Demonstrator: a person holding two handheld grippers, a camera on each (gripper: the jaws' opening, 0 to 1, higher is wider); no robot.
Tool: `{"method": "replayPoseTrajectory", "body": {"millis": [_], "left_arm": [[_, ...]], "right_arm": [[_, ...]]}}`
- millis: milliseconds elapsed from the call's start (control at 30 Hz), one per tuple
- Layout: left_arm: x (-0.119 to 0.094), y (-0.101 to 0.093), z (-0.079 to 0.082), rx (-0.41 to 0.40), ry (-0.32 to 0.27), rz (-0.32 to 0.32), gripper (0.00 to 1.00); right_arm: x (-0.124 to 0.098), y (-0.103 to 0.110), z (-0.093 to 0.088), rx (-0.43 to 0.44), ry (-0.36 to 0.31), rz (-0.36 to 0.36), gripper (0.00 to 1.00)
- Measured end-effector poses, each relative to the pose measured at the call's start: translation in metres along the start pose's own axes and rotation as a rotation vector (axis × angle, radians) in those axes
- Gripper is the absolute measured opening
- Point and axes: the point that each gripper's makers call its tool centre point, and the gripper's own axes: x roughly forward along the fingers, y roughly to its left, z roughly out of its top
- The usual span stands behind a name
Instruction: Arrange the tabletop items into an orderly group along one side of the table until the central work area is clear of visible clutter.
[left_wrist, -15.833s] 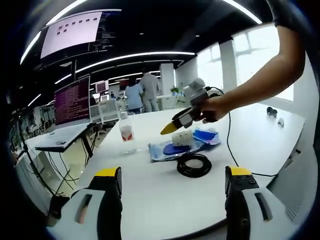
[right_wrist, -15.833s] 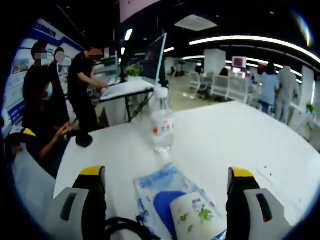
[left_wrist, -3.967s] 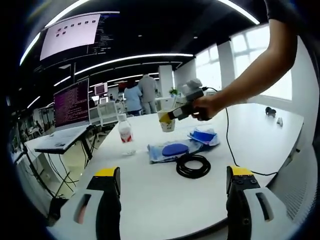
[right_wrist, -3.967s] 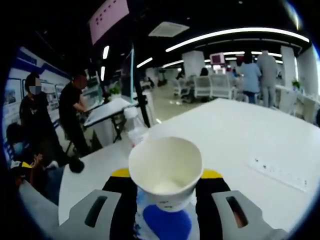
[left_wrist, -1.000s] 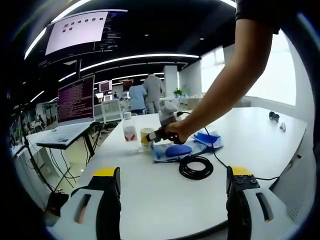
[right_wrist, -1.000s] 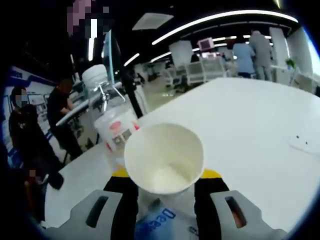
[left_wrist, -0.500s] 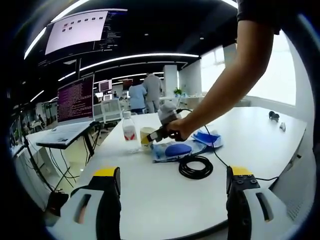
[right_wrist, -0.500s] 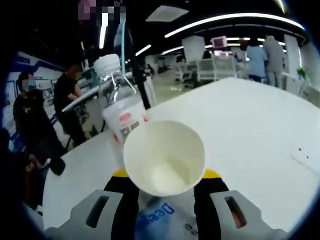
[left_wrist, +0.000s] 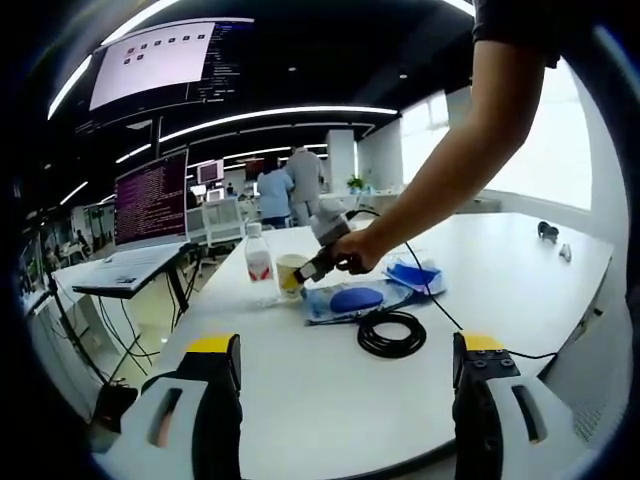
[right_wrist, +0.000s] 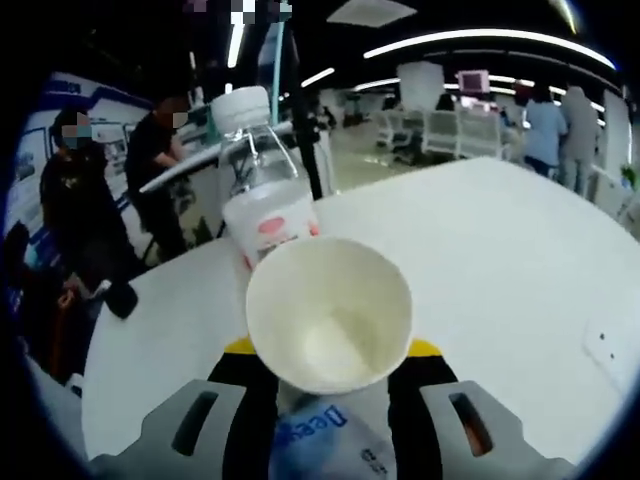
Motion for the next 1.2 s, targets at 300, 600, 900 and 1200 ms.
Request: {"method": "replayPoseTrajectory", "body": {"millis": [300,600,900,1200], "left_arm": [[0.000,0.000,0.000,-0.002,-0.002,-0.003,0.87],[0.000,-0.001,0.000,0.001,0.001,-0.002,0.87],[0.000,-0.001,0.001,0.003,0.002,-0.002,0.87],[0.000,0.000,-0.001,0.003,0.003,-0.003,0.87]], "right_arm": [[-0.005,0.002,0.000,-0.006,0.018,-0.009,0.40],[-0.004,-0.004,0.001,0.001,0.025,-0.007,0.41],[-0.003,0.000,-0.008,-0.003,0.043,-0.009,0.41],[-0.006,-0.007,-0.007,0.007,0.044,-0.032,0.41]]}}
